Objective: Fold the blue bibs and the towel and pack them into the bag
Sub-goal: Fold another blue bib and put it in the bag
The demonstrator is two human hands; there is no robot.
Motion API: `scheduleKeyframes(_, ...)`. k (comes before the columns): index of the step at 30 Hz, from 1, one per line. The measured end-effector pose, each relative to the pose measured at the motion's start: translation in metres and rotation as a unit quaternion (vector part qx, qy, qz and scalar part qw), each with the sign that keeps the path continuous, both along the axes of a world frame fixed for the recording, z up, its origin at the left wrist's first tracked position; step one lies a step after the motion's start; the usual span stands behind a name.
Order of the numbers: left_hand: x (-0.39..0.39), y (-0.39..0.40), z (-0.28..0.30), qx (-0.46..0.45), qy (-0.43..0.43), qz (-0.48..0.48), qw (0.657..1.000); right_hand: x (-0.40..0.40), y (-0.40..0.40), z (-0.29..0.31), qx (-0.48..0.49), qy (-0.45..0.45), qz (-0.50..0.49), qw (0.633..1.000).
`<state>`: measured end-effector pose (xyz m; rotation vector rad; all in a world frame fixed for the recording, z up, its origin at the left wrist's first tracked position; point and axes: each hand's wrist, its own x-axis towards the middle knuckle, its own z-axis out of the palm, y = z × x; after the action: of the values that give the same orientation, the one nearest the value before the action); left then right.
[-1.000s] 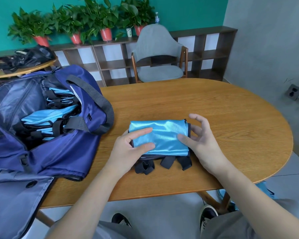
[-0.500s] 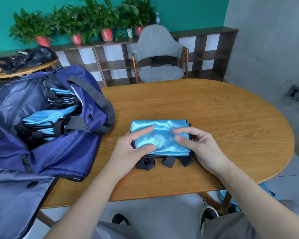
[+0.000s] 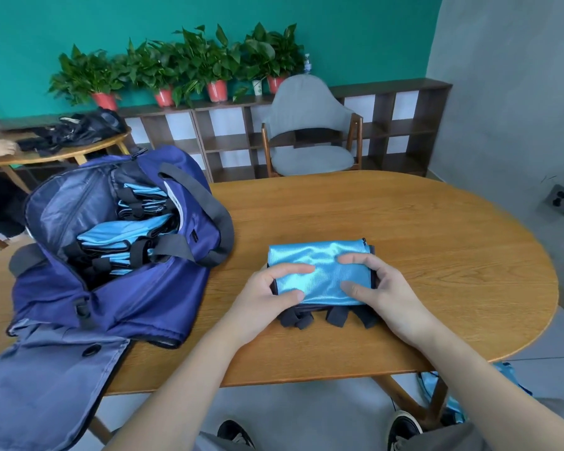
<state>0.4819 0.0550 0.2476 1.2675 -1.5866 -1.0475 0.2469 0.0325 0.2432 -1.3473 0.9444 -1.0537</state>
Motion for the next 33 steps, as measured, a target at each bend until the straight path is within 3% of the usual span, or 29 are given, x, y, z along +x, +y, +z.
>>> scheduleKeyframes(5, -0.001, 0.005, 0.0, -0.027, -0.082, 0.002, 0.996, 0.006, 0.006, 0.007, -0.004, 0.059, -0.027, 0.998)
scheduleKeyframes(13, 0.066, 0.038, 0.035, -0.119, -0.109, 0.104, 0.981, 0.074, 0.021, 0.048, -0.072, 0.07, 0.022, 0.995)
scheduleKeyframes(21, 0.194, 0.057, 0.111, -0.225, -0.13, 0.291, 0.921, 0.221, 0.013, 0.111, -0.139, 0.009, 0.067, 0.988)
scheduleKeyframes(26, 0.252, 0.03, 0.138, -0.203, -0.198, 0.371, 0.884, 0.308, -0.027, 0.123, -0.161, 0.063, 0.036, 0.984)
scheduleKeyframes(33, 0.292, -0.029, 0.122, -0.145, -0.214, 0.38, 0.888, 0.358, -0.076, 0.103, -0.144, 0.16, 0.01, 0.977)
